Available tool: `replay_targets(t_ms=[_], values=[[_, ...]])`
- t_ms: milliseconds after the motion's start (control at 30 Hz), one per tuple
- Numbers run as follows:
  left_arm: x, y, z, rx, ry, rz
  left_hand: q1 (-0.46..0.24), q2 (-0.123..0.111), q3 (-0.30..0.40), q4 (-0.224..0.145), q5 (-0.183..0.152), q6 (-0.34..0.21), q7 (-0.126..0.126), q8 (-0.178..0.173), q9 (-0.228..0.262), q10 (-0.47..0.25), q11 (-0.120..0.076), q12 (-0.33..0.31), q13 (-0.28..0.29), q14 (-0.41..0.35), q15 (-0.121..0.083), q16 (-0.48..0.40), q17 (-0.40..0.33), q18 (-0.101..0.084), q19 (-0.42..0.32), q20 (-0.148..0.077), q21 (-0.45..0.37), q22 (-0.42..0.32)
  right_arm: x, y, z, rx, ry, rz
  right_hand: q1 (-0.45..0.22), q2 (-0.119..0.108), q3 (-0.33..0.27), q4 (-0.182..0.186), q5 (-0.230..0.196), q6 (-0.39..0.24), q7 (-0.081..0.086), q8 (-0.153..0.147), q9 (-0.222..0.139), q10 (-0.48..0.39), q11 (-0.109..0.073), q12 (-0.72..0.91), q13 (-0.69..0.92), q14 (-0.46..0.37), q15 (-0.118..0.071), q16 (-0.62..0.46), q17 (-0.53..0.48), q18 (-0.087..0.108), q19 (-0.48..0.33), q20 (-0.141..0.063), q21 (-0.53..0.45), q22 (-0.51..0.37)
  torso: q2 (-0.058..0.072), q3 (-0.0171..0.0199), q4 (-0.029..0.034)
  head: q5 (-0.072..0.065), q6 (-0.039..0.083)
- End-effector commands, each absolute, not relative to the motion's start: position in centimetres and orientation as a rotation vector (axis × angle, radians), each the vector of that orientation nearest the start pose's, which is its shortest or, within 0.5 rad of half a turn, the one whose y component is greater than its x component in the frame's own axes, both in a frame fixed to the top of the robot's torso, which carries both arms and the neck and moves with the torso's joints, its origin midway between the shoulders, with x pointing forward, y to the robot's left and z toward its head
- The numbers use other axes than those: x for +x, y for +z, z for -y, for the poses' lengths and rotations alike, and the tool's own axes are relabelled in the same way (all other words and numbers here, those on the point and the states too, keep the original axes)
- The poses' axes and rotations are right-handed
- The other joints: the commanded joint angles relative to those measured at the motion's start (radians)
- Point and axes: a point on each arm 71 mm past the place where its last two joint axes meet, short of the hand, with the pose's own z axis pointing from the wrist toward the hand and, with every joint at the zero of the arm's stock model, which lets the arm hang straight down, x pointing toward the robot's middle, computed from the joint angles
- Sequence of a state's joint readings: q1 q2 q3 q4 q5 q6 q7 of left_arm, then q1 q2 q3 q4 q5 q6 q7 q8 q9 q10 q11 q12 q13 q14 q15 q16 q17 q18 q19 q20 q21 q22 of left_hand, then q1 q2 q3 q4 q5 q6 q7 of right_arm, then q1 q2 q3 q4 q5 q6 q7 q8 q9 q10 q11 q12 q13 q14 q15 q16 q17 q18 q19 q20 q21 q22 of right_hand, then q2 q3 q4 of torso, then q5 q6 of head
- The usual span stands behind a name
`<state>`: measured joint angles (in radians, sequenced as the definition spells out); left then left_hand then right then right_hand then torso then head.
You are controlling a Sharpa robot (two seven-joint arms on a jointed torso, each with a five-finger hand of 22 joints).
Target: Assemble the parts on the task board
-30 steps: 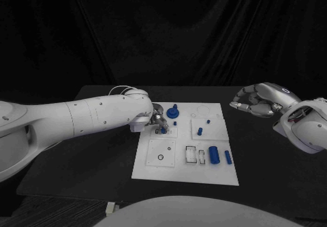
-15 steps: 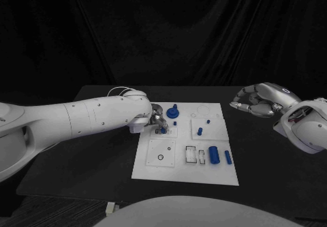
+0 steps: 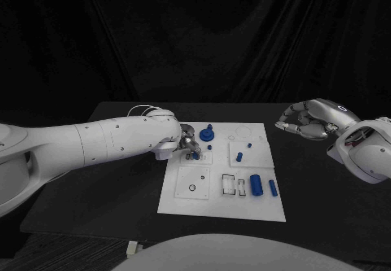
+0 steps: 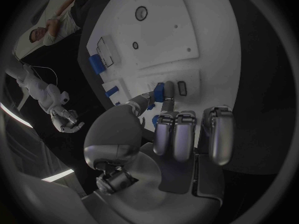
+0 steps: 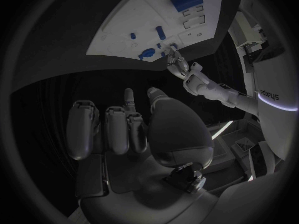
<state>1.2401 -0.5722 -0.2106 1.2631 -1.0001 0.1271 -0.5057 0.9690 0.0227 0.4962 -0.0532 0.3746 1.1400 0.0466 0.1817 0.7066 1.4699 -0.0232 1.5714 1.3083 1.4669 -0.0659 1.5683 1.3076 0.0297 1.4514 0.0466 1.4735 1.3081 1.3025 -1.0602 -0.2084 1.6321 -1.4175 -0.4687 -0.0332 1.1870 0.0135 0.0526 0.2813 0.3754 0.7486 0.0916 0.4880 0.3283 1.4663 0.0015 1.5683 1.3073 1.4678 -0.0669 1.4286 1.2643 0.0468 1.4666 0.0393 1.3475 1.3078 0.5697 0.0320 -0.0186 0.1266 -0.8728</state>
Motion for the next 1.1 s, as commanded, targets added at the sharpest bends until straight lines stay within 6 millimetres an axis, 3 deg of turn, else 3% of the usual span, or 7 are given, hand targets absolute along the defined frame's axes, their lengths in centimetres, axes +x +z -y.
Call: replay_targets(t_ms=[33,1100], values=[[49.64,-27.89,-15.86,-0.142,-0.362,-2.426,-0.002,0.008,0.002,0.005,-0.002,-0.003,-0.007,0.001,0.001,0.101,-0.001,-0.001,0.263,0.104,0.0,0.003,0.263,0.011,-0.004,0.001,-0.005,0.146,45.44,-17.94,27.6,-0.109,0.566,-1.597,0.007,0.002,0.001,-0.006,0.004,0.008,0.002,0.002,-0.002,0.105,0.008,0.003,0.263,0.05,0.007,-0.005,-0.001,0.007,0.019,0.009,-0.006,0.192,0.0,0.0,-0.0004,0.0,0.0],[49.84,-27.95,-15.41,-0.131,-0.368,-2.43,-0.006,0.007,0.001,0.012,-0.002,-0.001,-0.007,0.001,0.003,0.101,-0.002,-0.001,0.263,0.104,-0.001,0.003,0.263,0.011,-0.003,0.0,-0.005,0.146,45.37,-18.23,27.63,-0.107,0.565,-1.604,0.011,0.003,0.002,-0.005,0.004,0.008,0.002,0.001,-0.002,0.105,0.008,0.003,0.263,0.049,0.007,-0.006,-0.003,0.007,0.019,0.009,-0.008,0.191,0.0,-0.0001,-0.0006,0.004,0.0]])
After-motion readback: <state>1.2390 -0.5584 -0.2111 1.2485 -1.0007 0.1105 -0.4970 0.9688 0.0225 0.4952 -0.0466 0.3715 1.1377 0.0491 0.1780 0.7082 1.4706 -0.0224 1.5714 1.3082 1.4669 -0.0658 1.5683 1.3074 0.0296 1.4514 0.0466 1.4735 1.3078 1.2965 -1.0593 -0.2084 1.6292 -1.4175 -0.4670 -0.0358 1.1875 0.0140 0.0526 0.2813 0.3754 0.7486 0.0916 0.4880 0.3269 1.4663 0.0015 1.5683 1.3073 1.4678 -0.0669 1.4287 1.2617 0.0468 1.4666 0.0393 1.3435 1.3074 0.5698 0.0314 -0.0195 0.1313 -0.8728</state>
